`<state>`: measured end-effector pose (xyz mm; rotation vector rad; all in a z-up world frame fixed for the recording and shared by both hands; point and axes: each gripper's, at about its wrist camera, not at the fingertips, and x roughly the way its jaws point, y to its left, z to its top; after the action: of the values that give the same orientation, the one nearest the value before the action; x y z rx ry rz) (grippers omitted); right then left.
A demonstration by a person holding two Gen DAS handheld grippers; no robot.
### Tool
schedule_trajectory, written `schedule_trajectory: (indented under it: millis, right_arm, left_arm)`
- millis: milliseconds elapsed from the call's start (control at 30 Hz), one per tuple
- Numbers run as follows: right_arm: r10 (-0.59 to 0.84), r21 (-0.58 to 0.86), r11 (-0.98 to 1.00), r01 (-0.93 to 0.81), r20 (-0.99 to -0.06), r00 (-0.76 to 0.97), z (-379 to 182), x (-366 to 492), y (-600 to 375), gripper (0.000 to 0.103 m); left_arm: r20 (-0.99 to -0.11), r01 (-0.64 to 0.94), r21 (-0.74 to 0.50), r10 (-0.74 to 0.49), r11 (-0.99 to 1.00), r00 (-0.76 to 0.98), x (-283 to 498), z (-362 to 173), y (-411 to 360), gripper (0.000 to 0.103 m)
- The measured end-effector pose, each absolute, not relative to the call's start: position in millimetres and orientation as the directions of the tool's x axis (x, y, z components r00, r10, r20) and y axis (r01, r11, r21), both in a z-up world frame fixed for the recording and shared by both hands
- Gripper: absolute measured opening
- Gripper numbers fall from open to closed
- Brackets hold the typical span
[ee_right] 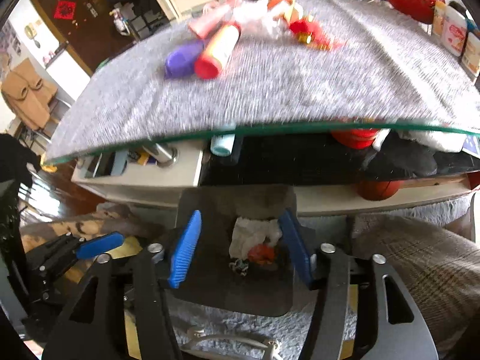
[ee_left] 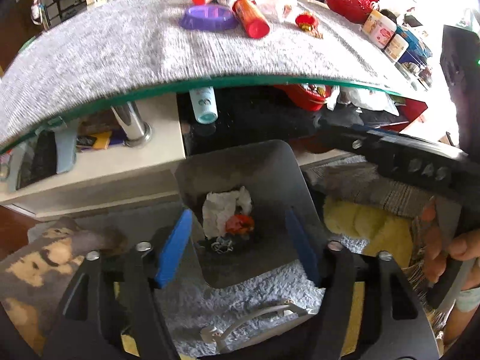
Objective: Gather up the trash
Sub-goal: 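Open both tools to release the items into the bin, then raise, then grasp the orange tube with the left tool while the right tool grasps the red lantern ornament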
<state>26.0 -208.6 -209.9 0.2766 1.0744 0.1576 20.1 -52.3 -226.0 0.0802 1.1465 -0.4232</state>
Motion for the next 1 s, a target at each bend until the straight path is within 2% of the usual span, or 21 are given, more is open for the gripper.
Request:
schedule_trajectory:
  millis: [67, 133, 267, 367, 733, 1000]
  right_arm:
    - [0.247, 0.291, 0.957, 0.010, -0.828, 0.503, -194.1, 27.8, -216.8, 0.074]
    - [0.228, 0.277, 0.961, 0.013, -0.815, 0.532, -180.2, 30.4, -223.8, 0.077]
    - [0.193, 0.246, 0.969, 0.011, -0.788, 0.585, -152.5, 40.3, -237.4, 0.079]
    - [0.164, 0.218, 0.976, 0.015, -0.776, 0.610, -138.7, 49.7, -245.2, 0.079]
    - [0.084, 0.143, 0.989, 0.034, -0.738, 0.670, -102.6, 99.1, -269.8, 0.079]
    - [0.072, 0.158, 0.985, 0.073, -0.753, 0.654, -116.5, 134.0, -288.7, 0.079]
  left_arm:
    - [-0.887, 0.365, -0.137, -0.278, 0.921, 0.368, 21.7, -214.1, -51.8, 0.075]
    - [-0.879, 0.362, -0.127, -0.273, 0.924, 0.390, 24.0, -204.7, -50.8, 0.082]
    - [-0.859, 0.355, -0.119, -0.275, 0.927, 0.432, 34.5, -178.3, -48.0, 0.092]
    - [-0.846, 0.364, -0.087, -0.262, 0.927, 0.465, 44.1, -158.5, -50.4, 0.095]
    - [-0.803, 0.380, -0.046, -0.261, 0.924, 0.536, 94.0, -106.7, -65.8, 0.095]
    - [-0.807, 0.411, -0.071, -0.294, 0.909, 0.511, 127.0, -114.5, -91.0, 0.095]
